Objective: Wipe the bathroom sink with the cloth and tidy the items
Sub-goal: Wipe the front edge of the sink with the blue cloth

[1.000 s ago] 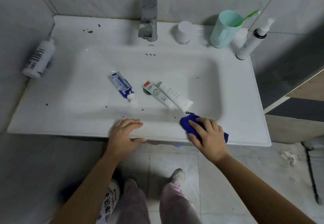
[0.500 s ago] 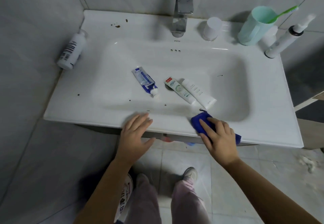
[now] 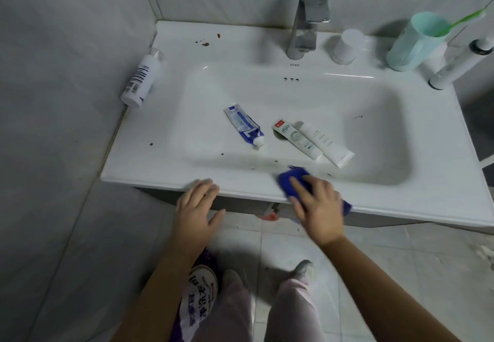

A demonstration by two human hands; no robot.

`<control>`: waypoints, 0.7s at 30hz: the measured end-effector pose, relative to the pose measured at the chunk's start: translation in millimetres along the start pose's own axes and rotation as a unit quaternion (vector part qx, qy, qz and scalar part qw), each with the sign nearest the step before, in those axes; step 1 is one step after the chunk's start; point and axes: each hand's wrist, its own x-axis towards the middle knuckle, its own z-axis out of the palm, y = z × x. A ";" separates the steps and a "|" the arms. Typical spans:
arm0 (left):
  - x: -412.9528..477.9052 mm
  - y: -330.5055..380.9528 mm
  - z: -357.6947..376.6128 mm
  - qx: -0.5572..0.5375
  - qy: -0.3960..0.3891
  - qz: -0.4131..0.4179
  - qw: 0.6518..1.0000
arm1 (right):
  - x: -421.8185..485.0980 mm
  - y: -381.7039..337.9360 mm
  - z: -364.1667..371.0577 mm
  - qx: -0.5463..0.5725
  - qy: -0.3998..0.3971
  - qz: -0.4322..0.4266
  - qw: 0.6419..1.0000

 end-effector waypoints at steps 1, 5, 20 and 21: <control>0.3 1.1 0.3 -0.003 -0.002 -0.006 1.000 | -7.1 15.8 -7.6 -0.009 0.012 0.053 0.998; 2.5 -2.3 2.5 -0.019 -0.005 0.006 1.000 | 0.9 3.8 -8.0 -0.026 0.029 0.172 0.984; -8.0 -36.6 -29.6 -0.038 0.014 -0.045 0.998 | 32.9 -56.0 0.7 -0.002 -0.087 0.065 0.994; -9.3 -38.8 -31.5 -0.023 0.009 -0.035 0.999 | 42.1 -72.2 4.3 0.004 -0.104 0.061 0.993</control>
